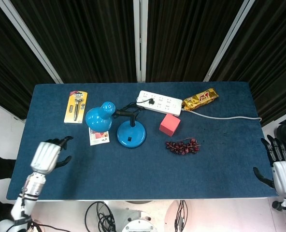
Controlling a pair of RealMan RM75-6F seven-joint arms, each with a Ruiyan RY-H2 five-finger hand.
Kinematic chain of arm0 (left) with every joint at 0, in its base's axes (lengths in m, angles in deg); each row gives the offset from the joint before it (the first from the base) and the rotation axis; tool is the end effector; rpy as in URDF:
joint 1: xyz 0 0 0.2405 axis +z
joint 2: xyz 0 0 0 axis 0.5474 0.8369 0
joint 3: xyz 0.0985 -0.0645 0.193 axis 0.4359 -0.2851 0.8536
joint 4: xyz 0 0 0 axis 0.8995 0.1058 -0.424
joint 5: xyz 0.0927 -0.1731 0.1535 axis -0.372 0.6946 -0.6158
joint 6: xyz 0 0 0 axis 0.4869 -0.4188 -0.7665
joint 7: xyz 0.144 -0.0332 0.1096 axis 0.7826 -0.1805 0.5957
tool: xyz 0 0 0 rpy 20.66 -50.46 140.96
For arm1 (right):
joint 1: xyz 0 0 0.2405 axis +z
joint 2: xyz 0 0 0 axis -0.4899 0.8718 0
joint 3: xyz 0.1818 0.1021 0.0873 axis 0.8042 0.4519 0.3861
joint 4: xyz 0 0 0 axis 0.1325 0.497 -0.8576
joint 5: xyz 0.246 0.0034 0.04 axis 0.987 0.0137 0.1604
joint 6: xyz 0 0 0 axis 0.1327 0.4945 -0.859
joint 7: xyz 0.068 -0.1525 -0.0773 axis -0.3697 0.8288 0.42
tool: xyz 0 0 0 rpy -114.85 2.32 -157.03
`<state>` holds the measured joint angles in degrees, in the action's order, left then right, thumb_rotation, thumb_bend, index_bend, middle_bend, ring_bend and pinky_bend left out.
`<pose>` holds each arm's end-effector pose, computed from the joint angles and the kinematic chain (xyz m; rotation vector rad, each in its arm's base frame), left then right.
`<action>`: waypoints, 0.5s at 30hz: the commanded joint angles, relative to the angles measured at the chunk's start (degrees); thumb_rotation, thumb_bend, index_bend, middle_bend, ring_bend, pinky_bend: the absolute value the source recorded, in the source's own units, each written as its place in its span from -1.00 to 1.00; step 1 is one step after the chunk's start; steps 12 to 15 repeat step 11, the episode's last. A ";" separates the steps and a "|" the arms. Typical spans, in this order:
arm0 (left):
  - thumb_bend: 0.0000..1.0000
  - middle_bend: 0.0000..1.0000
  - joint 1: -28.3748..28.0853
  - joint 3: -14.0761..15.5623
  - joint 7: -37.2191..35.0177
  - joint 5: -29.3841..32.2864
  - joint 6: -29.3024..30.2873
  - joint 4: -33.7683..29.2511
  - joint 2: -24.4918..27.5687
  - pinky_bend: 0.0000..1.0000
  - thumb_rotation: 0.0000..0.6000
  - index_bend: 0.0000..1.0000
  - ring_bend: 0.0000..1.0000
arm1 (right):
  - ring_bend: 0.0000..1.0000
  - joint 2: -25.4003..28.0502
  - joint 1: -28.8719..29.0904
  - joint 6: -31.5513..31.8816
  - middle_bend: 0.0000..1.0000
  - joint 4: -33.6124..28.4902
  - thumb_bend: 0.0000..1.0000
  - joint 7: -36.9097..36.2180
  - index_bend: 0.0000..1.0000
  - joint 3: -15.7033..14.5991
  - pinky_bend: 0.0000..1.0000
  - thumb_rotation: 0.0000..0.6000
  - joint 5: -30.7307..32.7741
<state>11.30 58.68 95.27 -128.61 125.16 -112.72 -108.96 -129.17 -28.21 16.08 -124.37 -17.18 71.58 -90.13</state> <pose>-0.2338 0.2701 0.0340 -1.6076 -0.7677 -1.0455 -0.2926 -0.2035 0.1271 1.3678 -0.8541 0.9528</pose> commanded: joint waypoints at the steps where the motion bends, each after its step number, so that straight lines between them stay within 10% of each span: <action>1: -0.89 -0.86 5.04 1.76 -6.77 -0.65 0.91 3.80 4.64 -0.71 1.00 -0.78 -0.97 | -1.00 0.12 0.61 -0.15 -1.00 0.87 -0.58 1.09 -1.00 -1.20 -1.00 1.00 -3.14; 4: -1.00 -1.00 5.96 1.01 -8.32 0.80 0.12 4.11 6.83 -0.99 1.00 -0.88 -1.00 | -1.00 -0.20 0.81 -0.08 -1.00 1.62 -0.59 1.20 -1.00 -1.75 -1.00 1.00 -4.46; 15: -1.00 -1.00 7.62 -0.61 -11.83 0.66 0.72 4.66 9.76 -1.00 1.00 -0.89 -1.00 | -1.00 -1.89 0.27 0.83 -1.00 2.81 -0.62 2.67 -1.00 -1.16 -1.00 1.00 -2.90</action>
